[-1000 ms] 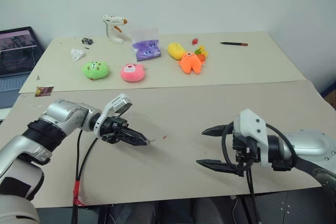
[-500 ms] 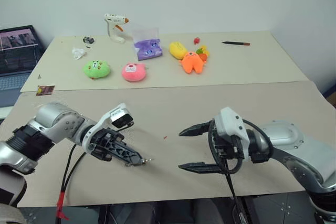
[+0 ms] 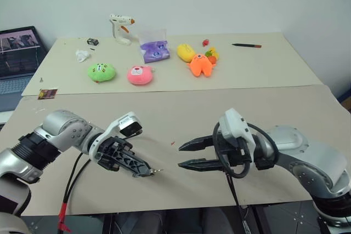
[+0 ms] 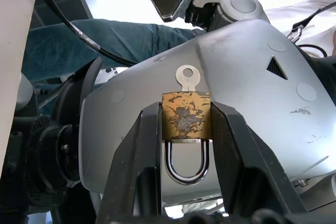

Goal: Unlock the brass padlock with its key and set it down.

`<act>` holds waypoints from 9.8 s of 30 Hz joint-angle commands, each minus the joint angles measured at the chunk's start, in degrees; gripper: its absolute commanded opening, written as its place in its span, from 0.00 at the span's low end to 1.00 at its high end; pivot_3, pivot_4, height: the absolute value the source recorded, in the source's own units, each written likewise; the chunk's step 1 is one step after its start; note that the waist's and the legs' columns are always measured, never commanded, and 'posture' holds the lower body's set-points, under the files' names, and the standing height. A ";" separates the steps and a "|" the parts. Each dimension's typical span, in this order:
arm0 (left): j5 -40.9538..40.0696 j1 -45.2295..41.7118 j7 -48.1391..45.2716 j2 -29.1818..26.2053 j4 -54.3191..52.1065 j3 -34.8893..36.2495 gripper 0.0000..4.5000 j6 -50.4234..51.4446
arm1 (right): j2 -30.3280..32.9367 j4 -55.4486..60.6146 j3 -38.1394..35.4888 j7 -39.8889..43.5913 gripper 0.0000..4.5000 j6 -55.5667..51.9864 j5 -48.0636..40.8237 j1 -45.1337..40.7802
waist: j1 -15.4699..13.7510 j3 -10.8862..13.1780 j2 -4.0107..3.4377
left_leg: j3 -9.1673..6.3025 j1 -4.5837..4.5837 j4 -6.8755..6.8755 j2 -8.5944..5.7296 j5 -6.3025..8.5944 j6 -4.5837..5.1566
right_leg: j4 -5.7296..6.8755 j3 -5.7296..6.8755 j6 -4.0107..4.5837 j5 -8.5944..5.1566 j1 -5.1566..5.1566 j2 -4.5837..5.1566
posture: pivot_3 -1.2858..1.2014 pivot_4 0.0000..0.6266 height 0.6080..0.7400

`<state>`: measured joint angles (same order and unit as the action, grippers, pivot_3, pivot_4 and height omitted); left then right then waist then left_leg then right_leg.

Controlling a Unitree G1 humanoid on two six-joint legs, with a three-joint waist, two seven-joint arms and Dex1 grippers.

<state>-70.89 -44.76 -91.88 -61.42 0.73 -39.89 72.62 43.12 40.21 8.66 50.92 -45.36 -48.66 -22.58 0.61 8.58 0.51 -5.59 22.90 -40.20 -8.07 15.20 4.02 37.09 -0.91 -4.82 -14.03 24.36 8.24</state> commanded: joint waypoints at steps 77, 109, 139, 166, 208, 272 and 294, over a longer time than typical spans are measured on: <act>1.67 -4.75 -0.62 5.22 4.51 -1.20 0.18 -2.99 | -3.96 5.72 2.62 -4.21 0.00 -0.58 -1.43 1.42 | 0.05 0.00 0.01 | 0.00 -0.01 0.14 -0.01 -0.02 -0.03 | -0.02 0.00 0.00 0.00 0.04 0.00 | 0.52 0.24 1.00; 4.28 -6.77 -0.62 5.85 6.42 -4.59 0.18 -9.97 | 4.40 5.33 1.22 -1.62 0.55 -0.48 -0.27 -0.33 | 0.03 0.02 0.03 | 0.01 0.01 0.24 -0.04 -0.03 -0.04 | -0.09 0.05 0.00 0.00 0.01 0.05 | 0.52 0.24 1.00; 4.11 -8.36 -0.62 8.57 6.80 -4.74 0.18 -9.34 | -6.87 1.86 4.59 -6.07 0.55 -2.48 1.96 -1.52 | 0.07 0.02 0.03 | 0.00 0.01 0.25 -0.05 -0.04 -0.05 | -0.03 0.03 0.00 0.00 0.06 0.04 | 0.52 0.24 1.00; 2.22 -11.03 -0.62 12.33 13.58 -1.74 0.18 -3.21 | -6.73 4.03 4.67 -7.84 0.49 -1.78 2.54 0.06 | 0.16 0.02 0.03 | 0.00 0.01 0.24 -0.05 -0.04 -0.05 | 0.00 0.04 0.00 0.00 0.11 0.01 | 0.52 0.24 1.00; 20.14 2.86 5.57 16.59 11.04 15.60 0.79 -18.29 | -4.45 1.48 1.89 -4.27 0.03 -1.60 3.35 -1.12 | -0.06 0.04 0.07 | -0.02 0.04 0.27 -0.08 -0.04 -0.06 | -0.01 0.06 0.00 0.00 0.10 0.06 | 0.52 0.24 1.00; 19.72 5.43 5.20 22.11 1.45 28.02 0.01 -1.53 | -3.91 -7.52 2.13 3.32 0.03 5.57 14.34 -4.21 | 0.06 0.04 0.08 | -0.01 0.05 0.30 -0.06 -0.05 -0.08 | -0.03 0.06 0.01 0.01 0.00 0.08 | 0.52 0.24 1.00; 34.90 12.93 17.53 14.71 -8.62 39.56 0.01 -32.00 | 1.63 -23.88 -4.52 6.90 0.03 -0.60 11.87 -1.97 | -0.28 0.05 0.08 | -0.01 -0.04 0.40 -0.01 -0.06 -0.11 | -0.32 0.07 0.09 0.05 -0.14 0.13 | 0.52 0.24 1.00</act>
<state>-40.63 -31.85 -78.42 -47.38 -6.39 -1.41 48.48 45.22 16.33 4.41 59.68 -44.32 -36.25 -23.08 0.33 8.63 0.59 -5.60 22.89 -39.81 -8.08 15.13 3.89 36.75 -0.84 -4.68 -13.96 24.20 8.40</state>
